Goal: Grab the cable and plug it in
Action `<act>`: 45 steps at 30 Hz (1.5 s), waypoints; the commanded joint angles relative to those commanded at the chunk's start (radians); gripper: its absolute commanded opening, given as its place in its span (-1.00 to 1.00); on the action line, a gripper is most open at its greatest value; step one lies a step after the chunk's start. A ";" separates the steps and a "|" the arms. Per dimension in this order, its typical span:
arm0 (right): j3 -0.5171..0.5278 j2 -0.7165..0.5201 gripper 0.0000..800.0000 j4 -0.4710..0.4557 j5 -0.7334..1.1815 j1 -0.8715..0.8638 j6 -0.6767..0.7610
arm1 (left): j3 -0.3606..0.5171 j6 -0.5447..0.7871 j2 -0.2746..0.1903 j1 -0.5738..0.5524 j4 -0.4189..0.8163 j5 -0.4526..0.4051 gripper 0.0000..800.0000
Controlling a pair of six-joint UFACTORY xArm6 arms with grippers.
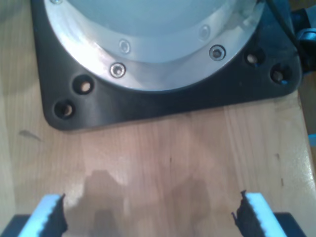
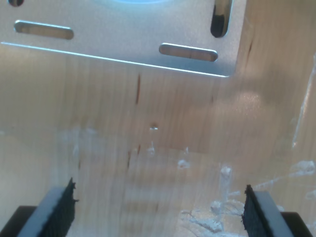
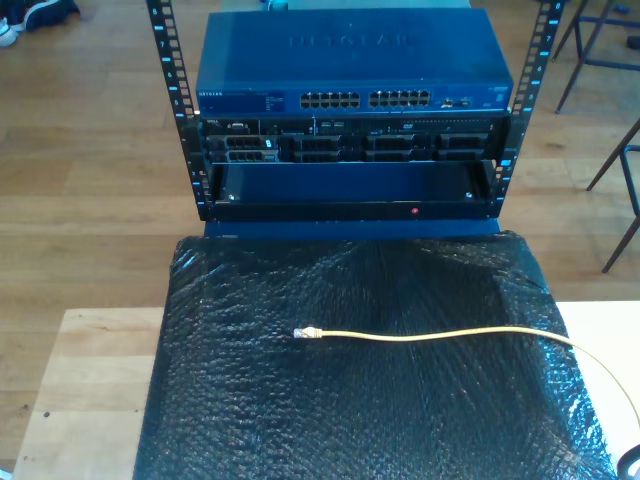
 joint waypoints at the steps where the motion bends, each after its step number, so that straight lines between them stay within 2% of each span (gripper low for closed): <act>1: 0.000 -0.002 0.99 0.000 0.000 0.000 0.000 | 0.000 0.000 0.000 0.000 0.000 0.000 1.00; 28: -0.018 -0.012 0.99 0.002 0.011 -0.002 0.009 | -0.002 -0.003 0.000 -0.002 0.000 0.003 1.00; 31: -0.029 -0.023 0.99 0.005 0.025 -0.002 0.023 | -0.021 -0.003 -0.011 0.000 0.003 0.015 1.00; 35: -0.072 -0.025 0.99 0.003 0.095 -0.002 0.052 | -0.058 -0.005 -0.012 0.000 0.006 0.083 1.00; 40: -0.157 -0.026 0.99 0.003 0.226 -0.002 0.083 | -0.147 -0.008 -0.011 -0.002 0.006 0.235 1.00; 45: -0.210 -0.028 0.99 0.002 0.290 -0.002 0.109 | -0.213 -0.011 -0.012 -0.005 0.003 0.344 1.00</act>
